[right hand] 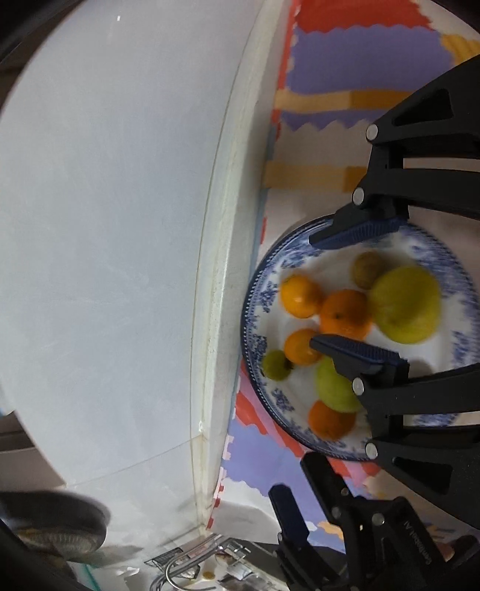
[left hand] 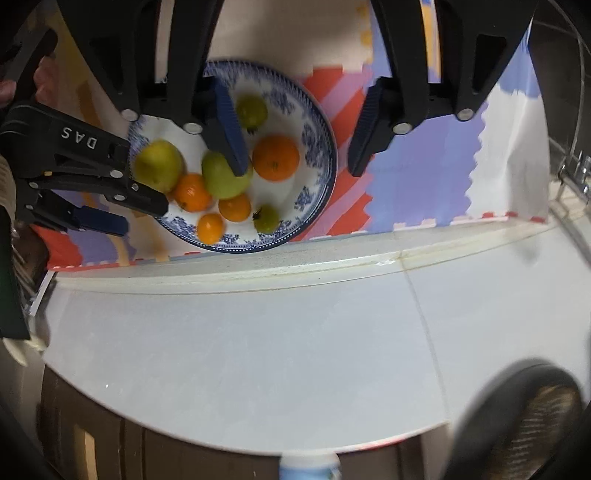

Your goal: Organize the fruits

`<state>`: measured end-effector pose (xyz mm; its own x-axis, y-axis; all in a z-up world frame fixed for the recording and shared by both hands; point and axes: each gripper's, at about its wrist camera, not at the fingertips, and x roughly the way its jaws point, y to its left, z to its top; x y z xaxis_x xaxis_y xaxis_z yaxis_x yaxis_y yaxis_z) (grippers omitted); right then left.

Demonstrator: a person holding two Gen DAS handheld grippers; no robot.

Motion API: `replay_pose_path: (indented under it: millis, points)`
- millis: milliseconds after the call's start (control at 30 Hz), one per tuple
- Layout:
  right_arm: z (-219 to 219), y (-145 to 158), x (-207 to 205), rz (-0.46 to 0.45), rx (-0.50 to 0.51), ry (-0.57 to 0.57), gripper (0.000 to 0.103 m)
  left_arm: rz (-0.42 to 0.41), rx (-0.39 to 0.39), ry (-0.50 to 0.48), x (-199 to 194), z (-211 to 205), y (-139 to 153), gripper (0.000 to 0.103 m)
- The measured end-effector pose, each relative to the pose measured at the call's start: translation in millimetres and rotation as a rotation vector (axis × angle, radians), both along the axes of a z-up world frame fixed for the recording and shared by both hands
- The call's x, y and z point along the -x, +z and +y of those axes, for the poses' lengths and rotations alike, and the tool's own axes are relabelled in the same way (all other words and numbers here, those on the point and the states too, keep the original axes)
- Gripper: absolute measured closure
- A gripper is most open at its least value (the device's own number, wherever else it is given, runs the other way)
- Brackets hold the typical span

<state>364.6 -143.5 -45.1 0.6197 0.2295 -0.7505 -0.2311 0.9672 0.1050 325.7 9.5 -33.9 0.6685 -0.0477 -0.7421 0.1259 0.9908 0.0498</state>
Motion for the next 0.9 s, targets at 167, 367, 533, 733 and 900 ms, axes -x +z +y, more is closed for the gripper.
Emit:
replay_pose_path:
  millis: [167, 367, 533, 733, 900]
  points:
    - [-1, 19, 51, -0.07, -0.005, -0.055, 0.038, -0.059, 0.005, 0.042, 44, 14, 15, 0.029]
    - [4, 40, 118, -0.157, 0.032, -0.151, 0.025, -0.114, 0.002, 0.028, 102, 37, 29, 0.02]
    - [10, 50, 167, -0.176, 0.031, -0.21, 0.02, -0.156, -0.016, -0.03, 137, 46, 38, 0.014]
    - [17, 60, 218, -0.2, 0.042, -0.252, 0.02, -0.213, -0.042, -0.065, 177, 48, 53, 0.01]
    - [16, 69, 248, -0.229, 0.06, -0.242, 0.02, -0.245, -0.036, -0.039, 211, 48, 61, 0.006]
